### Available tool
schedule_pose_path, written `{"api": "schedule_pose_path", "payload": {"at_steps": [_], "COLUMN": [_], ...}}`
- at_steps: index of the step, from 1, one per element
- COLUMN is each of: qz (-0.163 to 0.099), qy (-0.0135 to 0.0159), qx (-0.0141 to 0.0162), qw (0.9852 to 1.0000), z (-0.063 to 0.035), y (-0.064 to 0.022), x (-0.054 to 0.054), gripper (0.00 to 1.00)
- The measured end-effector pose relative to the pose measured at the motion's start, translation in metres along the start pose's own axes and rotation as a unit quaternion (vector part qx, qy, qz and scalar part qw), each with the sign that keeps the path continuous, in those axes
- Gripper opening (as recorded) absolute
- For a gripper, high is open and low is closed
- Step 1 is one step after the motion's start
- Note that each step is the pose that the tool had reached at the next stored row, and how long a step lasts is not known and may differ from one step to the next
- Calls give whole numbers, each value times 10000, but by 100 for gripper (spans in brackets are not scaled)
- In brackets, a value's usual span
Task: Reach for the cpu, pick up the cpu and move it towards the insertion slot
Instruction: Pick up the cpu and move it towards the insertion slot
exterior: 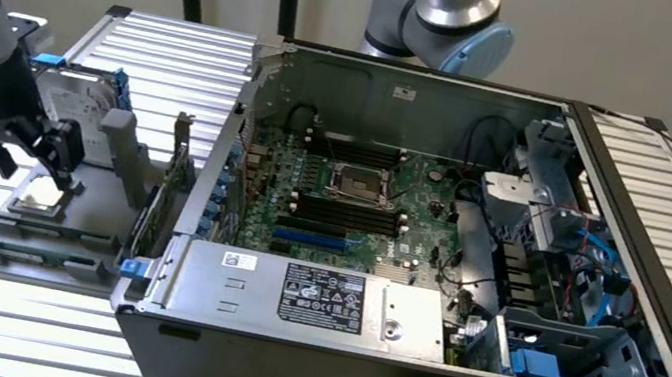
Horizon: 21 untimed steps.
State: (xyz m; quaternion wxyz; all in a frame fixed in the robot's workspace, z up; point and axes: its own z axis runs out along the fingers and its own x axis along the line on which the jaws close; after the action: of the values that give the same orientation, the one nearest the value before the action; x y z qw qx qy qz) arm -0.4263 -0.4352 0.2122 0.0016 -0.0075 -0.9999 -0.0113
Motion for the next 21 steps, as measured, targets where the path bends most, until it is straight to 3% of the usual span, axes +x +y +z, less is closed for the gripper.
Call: {"api": "schedule_pose_path", "payload": {"at_steps": [21], "qz": [-61], "qy": [27], "qx": [3], "qw": [10000], "z": [168], "y": [-3], "x": [-1], "gripper": [71]}}
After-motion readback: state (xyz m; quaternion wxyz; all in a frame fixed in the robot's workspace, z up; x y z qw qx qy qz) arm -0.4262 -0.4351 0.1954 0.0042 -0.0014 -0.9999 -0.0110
